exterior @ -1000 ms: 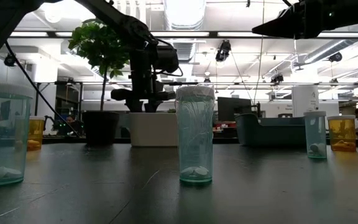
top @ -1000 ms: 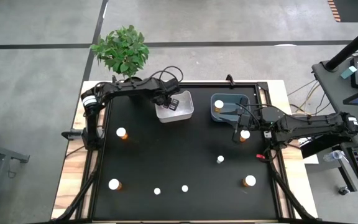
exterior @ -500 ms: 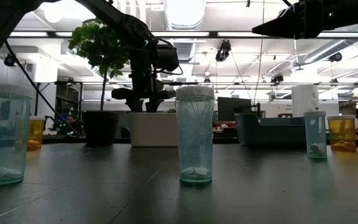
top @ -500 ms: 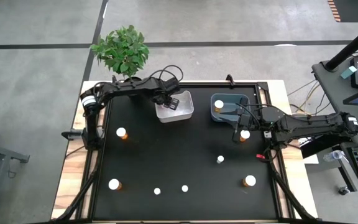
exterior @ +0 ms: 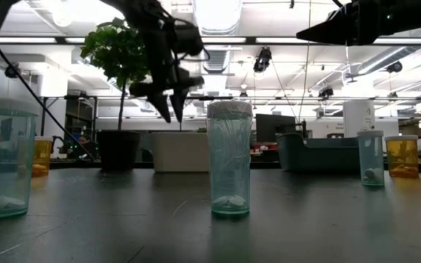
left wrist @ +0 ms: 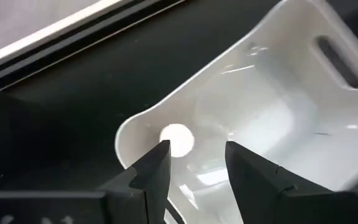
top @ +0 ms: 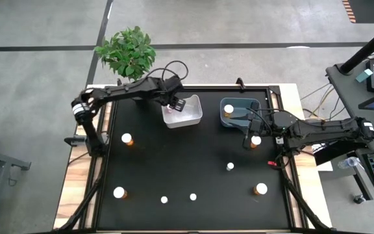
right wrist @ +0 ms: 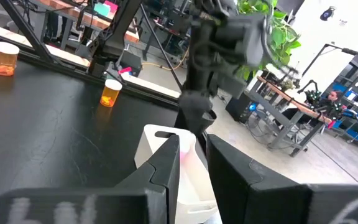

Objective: Pick and place medicine bottles into bin by pill shape (circle, oval)
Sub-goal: Put the orange capsule bottle into the blue bin

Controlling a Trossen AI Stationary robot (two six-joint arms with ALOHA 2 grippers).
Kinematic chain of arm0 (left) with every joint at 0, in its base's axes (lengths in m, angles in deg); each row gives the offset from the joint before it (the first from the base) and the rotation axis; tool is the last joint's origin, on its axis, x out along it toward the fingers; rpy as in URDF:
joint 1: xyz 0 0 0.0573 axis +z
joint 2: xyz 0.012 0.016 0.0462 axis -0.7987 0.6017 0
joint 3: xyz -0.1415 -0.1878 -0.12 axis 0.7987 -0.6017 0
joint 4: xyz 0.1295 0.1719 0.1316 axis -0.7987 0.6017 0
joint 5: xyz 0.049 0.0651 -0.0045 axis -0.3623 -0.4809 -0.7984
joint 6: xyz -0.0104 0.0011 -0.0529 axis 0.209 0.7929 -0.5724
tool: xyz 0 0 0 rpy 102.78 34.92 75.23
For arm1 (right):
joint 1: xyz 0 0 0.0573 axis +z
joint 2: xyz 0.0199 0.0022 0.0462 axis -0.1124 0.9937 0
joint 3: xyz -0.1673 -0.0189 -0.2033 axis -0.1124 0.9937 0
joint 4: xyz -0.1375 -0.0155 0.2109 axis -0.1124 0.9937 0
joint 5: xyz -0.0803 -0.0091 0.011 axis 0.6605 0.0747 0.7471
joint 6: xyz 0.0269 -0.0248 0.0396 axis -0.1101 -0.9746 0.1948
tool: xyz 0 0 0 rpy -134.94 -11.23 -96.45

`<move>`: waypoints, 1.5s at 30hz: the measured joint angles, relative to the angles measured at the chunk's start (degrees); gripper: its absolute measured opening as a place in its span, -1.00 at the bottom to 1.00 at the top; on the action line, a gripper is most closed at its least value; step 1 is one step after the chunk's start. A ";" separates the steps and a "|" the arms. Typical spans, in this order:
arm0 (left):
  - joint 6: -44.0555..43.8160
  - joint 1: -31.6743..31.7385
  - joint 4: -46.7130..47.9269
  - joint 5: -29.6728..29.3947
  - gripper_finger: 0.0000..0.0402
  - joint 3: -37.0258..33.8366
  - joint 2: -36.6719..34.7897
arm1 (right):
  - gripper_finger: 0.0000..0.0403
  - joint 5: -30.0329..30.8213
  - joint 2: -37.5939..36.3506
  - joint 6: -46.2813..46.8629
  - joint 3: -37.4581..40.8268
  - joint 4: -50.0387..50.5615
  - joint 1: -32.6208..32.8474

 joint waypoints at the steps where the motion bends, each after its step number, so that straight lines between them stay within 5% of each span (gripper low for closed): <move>1: 0.06 -0.58 -0.24 -0.01 -0.31 0.00 -0.91 | -0.64 0.00 0.00 0.00 0.00 0.00 0.00; 15: 13.14 -20.91 -9.31 -0.32 -0.31 -0.66 -6.40 | -0.64 7.04 0.00 2.67 0.00 0.43 0.00; 25: 29.80 -38.31 -13.32 -0.96 -0.32 -1.81 -6.69 | -0.64 7.28 0.00 16.10 -0.44 0.97 0.03; 34: 29.48 -45.56 -15.90 -8.50 -0.32 -6.04 -10.25 | -0.64 0.52 0.00 30.96 -0.53 5.31 0.83; 45: 37.84 -45.98 -35.73 -9.88 -0.32 -23.20 -20.99 | -0.64 -5.11 3.04 43.63 -10.41 16.77 3.99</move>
